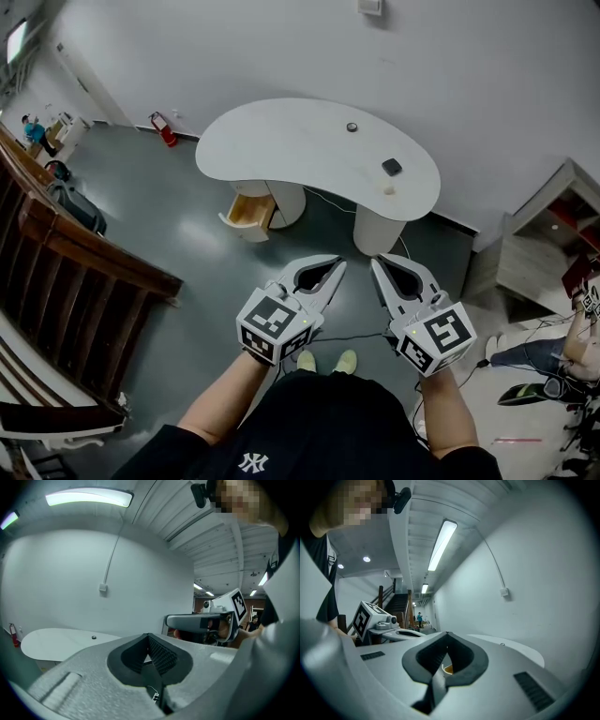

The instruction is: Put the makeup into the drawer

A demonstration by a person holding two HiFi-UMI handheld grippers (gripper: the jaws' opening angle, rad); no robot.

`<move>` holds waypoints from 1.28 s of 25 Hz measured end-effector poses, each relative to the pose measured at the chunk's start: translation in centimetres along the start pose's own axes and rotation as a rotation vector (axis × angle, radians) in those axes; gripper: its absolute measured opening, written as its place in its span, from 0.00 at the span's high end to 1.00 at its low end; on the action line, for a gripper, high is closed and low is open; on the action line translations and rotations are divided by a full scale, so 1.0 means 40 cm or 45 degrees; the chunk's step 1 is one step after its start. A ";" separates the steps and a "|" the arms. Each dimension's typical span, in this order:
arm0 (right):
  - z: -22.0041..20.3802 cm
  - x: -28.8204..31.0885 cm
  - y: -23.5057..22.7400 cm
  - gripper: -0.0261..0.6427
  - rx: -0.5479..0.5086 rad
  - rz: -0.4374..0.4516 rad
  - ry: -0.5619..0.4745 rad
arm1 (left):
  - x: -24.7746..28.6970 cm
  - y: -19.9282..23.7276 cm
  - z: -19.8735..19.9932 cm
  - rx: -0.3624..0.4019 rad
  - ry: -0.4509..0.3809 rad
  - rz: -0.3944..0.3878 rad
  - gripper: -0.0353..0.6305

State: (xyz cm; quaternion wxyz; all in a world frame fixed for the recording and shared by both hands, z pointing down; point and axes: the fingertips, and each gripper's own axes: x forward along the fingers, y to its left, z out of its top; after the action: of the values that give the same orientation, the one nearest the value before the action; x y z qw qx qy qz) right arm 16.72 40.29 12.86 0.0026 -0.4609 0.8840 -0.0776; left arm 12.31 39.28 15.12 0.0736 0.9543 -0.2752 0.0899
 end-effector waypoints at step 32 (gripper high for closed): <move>-0.044 0.353 -0.371 0.94 0.059 -0.210 0.092 | 0.361 0.370 -0.026 0.011 0.096 -0.146 0.93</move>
State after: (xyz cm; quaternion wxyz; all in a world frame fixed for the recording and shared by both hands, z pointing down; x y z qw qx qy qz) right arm 20.56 20.64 17.62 -0.0253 -0.5288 0.8406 -0.1145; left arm 16.21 19.68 20.53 0.0847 0.9648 -0.2167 0.1228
